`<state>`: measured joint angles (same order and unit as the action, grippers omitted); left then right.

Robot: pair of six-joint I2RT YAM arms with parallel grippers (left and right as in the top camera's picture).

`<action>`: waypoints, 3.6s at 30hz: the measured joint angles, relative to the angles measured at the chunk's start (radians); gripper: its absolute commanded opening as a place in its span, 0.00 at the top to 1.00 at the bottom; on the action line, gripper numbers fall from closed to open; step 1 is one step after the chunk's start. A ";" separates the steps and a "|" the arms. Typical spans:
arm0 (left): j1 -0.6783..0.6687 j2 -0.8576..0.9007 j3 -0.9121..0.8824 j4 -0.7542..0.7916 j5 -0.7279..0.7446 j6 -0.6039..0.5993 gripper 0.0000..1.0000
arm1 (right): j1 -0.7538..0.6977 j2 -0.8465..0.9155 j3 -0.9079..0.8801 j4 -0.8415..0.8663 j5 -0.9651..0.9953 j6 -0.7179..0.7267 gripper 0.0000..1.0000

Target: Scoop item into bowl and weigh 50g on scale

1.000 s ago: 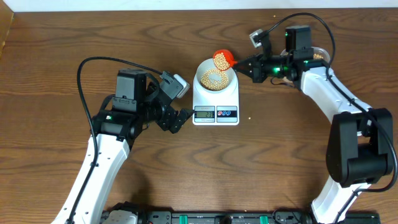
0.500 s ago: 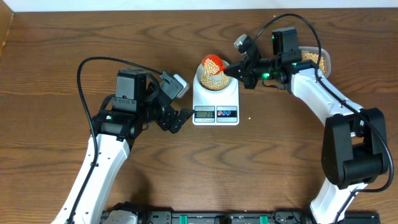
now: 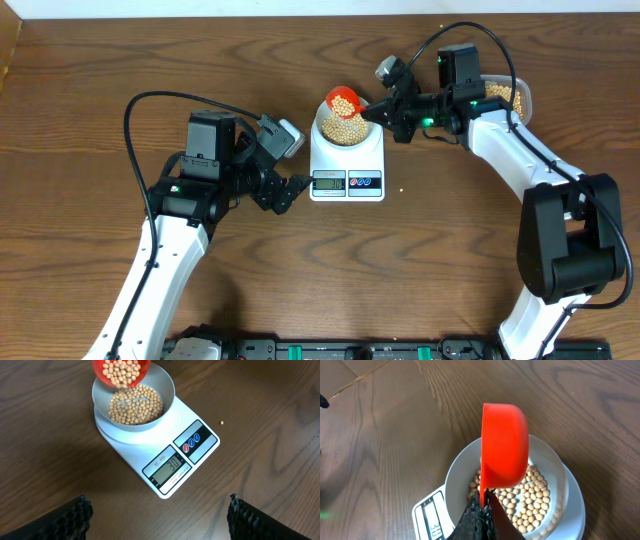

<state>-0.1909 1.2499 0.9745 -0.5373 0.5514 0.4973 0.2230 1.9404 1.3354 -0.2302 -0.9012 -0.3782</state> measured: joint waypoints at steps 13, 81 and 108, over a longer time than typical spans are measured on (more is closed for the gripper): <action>0.000 0.000 0.000 0.000 0.000 0.000 0.11 | 0.000 0.000 0.000 -0.011 0.021 -0.064 0.99; 0.000 0.000 0.000 0.000 0.000 0.000 0.11 | 0.000 0.000 0.000 -0.018 0.095 -0.402 0.99; 0.000 0.000 0.000 0.000 0.000 0.000 0.11 | 0.000 -0.022 0.000 0.030 0.151 -0.288 0.99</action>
<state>-0.1909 1.2499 0.9745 -0.5373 0.5514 0.4973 0.2226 1.9186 1.3350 -0.2001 -0.7502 -0.6659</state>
